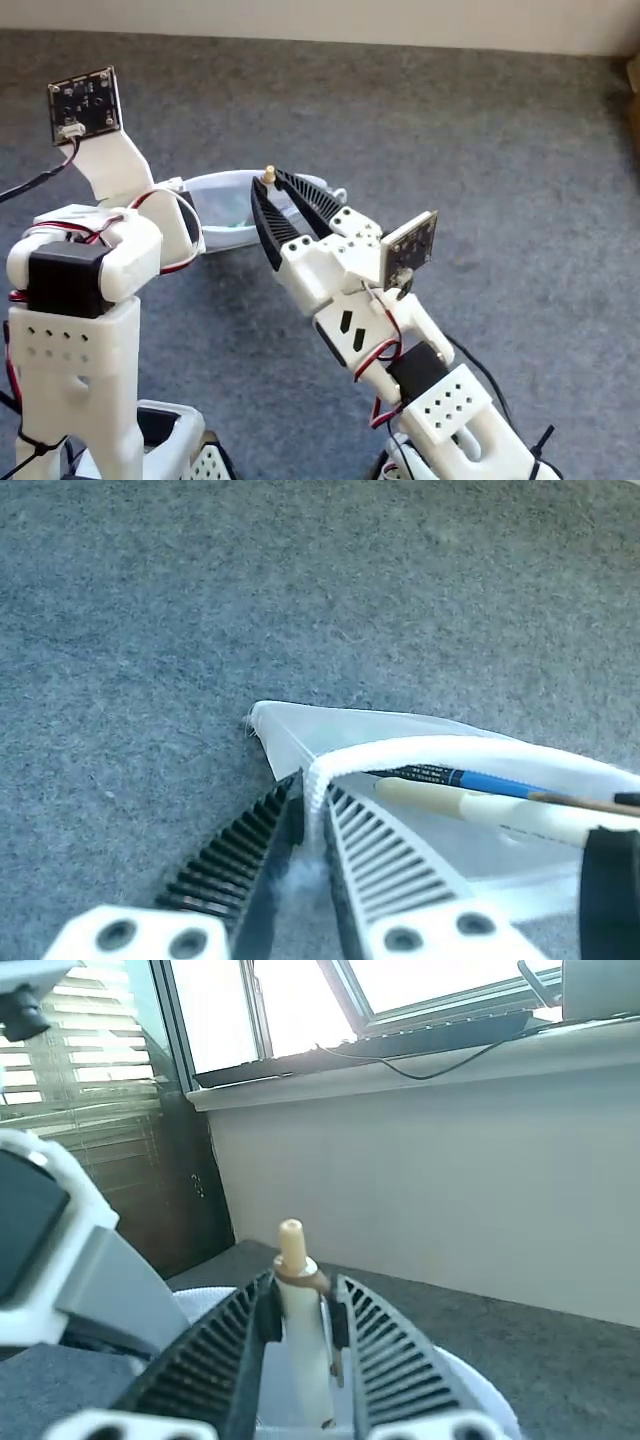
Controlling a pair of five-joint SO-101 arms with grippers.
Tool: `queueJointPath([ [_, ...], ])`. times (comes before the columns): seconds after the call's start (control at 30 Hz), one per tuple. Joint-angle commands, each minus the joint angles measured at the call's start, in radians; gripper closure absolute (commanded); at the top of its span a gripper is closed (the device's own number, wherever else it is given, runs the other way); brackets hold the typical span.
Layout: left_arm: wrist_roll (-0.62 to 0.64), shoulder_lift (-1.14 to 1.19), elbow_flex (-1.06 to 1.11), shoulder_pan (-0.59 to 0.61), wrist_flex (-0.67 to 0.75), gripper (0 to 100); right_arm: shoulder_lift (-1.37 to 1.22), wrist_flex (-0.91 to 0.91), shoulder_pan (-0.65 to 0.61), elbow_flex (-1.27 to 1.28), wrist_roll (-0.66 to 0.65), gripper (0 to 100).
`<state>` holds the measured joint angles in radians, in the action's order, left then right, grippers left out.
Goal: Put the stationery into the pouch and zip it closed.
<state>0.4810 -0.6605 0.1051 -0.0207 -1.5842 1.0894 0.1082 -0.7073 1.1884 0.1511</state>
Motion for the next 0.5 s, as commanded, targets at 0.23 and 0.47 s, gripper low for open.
queueJointPath([
  [0.23, 0.008, -0.005, 0.002, 0.019, 0.014, 99, 0.010, 0.013, -0.004, 0.031, -0.005, 94.7],
  [0.47, 0.008, -0.005, 0.027, 0.016, 0.021, 99, 0.019, -0.050, 0.004, 0.025, -0.009, 81.3],
])
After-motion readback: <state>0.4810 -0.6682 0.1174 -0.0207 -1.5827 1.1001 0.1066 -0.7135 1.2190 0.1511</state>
